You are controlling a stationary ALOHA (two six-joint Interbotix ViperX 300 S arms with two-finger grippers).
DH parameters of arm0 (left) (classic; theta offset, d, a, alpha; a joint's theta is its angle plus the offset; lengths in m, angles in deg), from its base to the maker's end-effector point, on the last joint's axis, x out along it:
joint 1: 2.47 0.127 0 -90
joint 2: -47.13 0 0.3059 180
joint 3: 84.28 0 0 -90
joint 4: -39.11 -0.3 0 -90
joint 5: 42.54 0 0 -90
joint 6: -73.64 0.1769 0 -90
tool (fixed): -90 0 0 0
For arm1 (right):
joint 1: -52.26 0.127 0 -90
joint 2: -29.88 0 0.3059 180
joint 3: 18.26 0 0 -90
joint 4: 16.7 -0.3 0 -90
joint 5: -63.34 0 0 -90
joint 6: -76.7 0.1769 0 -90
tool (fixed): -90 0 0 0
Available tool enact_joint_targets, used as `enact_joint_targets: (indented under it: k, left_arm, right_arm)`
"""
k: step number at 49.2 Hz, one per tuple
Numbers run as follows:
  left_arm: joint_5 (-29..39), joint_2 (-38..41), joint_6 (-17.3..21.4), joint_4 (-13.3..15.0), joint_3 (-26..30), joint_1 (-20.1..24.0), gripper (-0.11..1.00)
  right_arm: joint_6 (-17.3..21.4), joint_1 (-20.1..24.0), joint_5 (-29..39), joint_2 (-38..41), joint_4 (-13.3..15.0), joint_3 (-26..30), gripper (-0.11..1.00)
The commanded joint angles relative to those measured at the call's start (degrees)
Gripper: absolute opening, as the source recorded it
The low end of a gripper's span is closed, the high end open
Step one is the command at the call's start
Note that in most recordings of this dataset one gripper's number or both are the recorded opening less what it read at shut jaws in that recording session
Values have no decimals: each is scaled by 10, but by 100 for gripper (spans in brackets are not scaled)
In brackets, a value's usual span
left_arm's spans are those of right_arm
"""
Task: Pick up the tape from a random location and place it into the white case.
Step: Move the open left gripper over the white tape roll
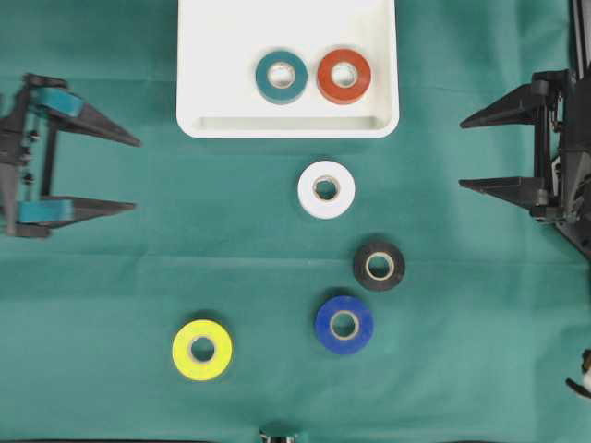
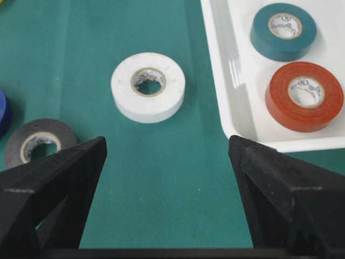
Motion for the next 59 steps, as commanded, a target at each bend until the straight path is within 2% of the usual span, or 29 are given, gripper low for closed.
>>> enact_joint_targets:
  k: [1, 15, 24, 41, 49, 59]
  left_arm:
    - [-18, 48, 0, 1, 47, -1, 97]
    - [-10, 220, 2, 1, 198, 11, 97]
    - [28, 283, 2, 1, 280, 15, 97]
    - [48, 390, 4, 1, 406, 15, 97]
    - [65, 410, 4, 1, 442, 15, 97]
    - [69, 414, 3, 1, 447, 19, 97]
  right_arm:
    - [0, 0, -4, 3, 1, 11, 86]
    - [0, 0, -4, 5, 1, 10, 86]
    - [0, 0, -3, 6, 1, 10, 86]
    - [-3, 0, -2, 6, 2, 9, 86]
    - [-4, 0, -2, 6, 2, 9, 86]
    - [-4, 0, -2, 8, 3, 9, 86]
